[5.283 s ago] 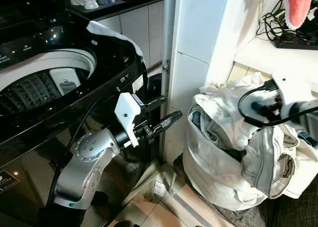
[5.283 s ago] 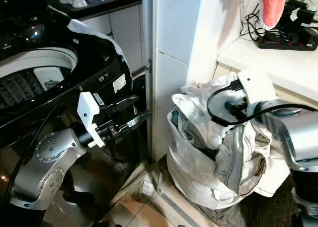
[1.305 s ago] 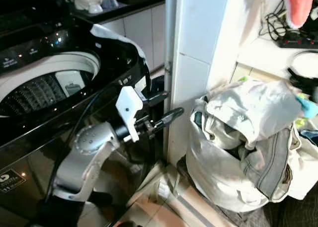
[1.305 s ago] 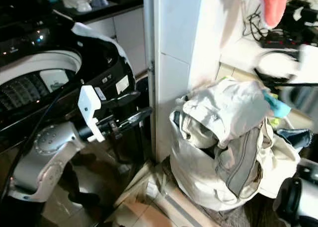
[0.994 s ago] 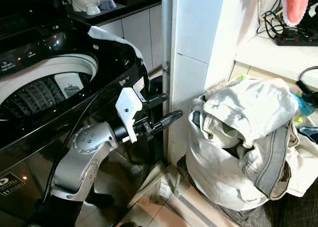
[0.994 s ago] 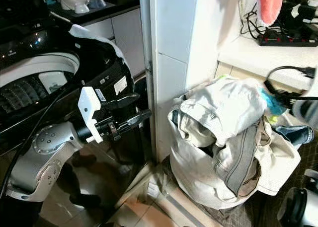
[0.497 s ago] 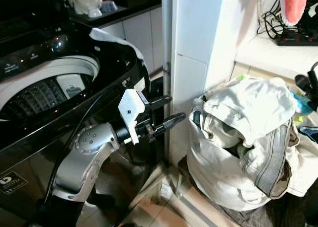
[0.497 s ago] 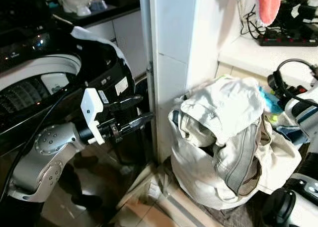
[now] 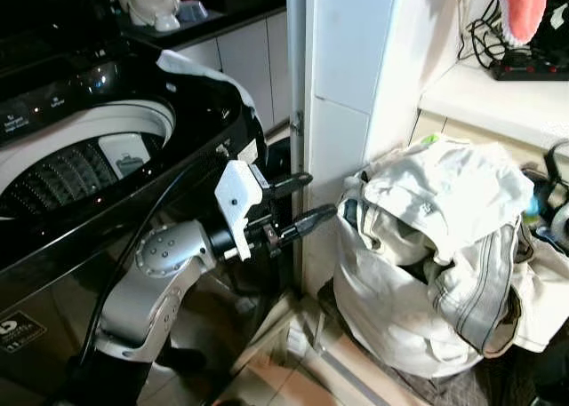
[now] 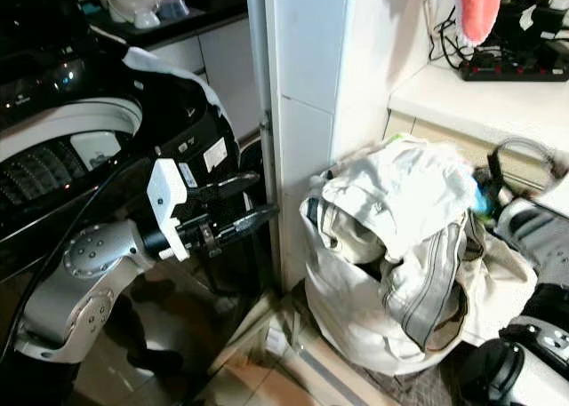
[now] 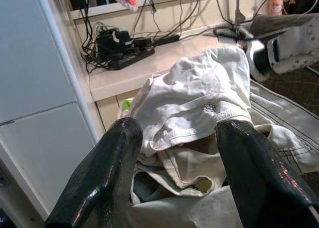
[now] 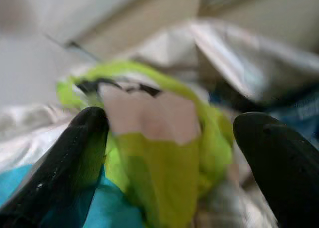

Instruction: Clothes washing

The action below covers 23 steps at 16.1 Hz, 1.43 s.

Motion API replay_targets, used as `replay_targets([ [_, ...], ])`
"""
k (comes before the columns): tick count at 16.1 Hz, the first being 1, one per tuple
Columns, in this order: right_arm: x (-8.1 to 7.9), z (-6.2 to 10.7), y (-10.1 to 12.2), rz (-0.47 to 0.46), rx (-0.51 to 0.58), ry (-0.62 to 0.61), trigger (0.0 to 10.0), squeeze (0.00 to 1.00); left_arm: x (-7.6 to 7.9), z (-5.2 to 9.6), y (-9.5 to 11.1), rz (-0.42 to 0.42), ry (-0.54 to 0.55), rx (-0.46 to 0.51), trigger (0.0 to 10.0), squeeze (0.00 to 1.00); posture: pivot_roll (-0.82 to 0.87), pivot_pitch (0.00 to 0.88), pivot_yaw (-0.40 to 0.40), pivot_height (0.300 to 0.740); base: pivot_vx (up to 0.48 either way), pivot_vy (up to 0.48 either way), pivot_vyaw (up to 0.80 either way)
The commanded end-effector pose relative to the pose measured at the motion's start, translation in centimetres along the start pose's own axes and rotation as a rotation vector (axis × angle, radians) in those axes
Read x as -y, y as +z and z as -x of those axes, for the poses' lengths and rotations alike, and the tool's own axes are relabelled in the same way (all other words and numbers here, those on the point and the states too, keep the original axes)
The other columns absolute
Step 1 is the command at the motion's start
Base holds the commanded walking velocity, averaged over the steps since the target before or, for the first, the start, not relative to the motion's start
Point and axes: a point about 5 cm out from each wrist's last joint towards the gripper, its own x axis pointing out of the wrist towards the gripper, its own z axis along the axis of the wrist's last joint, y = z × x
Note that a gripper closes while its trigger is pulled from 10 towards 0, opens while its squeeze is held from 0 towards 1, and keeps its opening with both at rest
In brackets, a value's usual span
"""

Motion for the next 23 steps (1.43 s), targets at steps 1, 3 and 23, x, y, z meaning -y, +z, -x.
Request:
replay_targets([
  [1,0.0,-0.2,-0.4,-0.048,-0.041,-0.028,10.0,0.0,0.1,-0.1,0.4,-0.006,-0.02,-0.002,10.0,0.0,-0.01,0.0,0.062,0.74,0.0,0.0,0.0],
  [3,-0.1,-0.3,-0.6,-0.056,-0.061,-0.021,0.1,0.0,0.2,0.1,0.4,-0.008,-0.017,-0.007,10.0,0.0,-0.01,0.0,0.056,0.74,0.0,0.0,0.0],
  [23,-2.6,1.1,2.1,-0.384,-0.043,0.198,0.0,0.0,-0.1,0.1,0.4,-0.022,0.0,-0.014,10.0,0.0,-0.01,0.0,0.059,0.74,0.0,0.0,0.0],
])
